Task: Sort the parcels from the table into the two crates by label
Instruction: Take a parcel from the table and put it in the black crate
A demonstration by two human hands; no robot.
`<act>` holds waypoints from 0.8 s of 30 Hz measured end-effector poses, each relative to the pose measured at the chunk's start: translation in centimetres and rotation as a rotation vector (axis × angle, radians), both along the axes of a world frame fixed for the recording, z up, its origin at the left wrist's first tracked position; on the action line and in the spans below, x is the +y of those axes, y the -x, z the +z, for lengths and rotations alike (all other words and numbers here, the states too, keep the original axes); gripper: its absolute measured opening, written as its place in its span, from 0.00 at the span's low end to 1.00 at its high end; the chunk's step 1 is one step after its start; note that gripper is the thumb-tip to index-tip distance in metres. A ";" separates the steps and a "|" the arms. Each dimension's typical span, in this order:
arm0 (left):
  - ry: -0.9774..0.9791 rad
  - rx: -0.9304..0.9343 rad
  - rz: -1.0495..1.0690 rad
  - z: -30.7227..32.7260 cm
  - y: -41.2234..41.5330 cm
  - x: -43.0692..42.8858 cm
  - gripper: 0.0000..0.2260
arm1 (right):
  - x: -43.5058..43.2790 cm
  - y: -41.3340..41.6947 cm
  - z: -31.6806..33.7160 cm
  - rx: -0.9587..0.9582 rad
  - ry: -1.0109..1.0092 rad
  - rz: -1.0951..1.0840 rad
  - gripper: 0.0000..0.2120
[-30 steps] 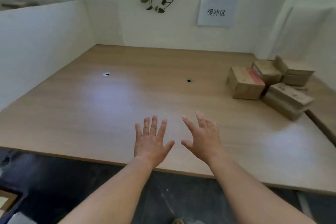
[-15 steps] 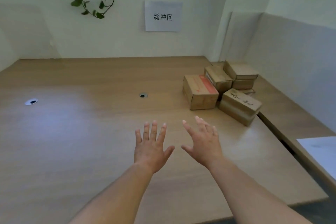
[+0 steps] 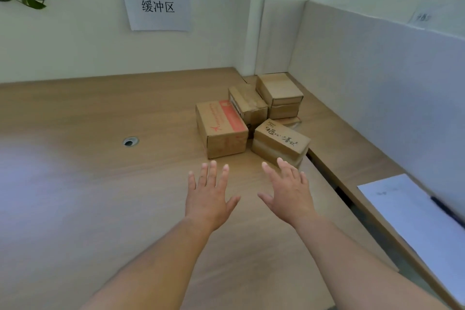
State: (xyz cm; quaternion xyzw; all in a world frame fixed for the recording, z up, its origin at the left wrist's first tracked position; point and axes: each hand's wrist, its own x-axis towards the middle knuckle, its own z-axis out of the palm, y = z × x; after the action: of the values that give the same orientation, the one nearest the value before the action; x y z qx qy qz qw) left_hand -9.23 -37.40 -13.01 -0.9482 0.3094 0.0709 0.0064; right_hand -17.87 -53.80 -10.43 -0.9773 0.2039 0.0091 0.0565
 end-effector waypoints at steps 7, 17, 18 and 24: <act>0.026 0.049 0.085 0.8 -1.0 -9.6 0.33 | -10.7 -2.4 0.1 -0.035 -0.037 0.002 0.31; 0.160 0.226 0.245 1.5 -3.2 -20.0 0.33 | -22.5 -8.6 -0.5 0.011 -0.164 0.031 0.29; 0.179 0.245 0.268 1.4 -3.4 -20.6 0.33 | -22.8 -9.3 -0.7 0.017 -0.213 0.046 0.29; 0.303 0.390 0.377 1.4 -4.4 -22.9 0.32 | -23.4 -11.6 -1.5 0.014 -0.509 0.041 0.29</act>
State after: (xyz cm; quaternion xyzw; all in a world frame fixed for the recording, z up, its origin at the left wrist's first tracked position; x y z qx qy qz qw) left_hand -4.79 -60.29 -11.63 -0.9476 0.1305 0.2047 -0.2078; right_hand -6.27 -77.23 -11.93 -0.9355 0.1754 0.0681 0.2989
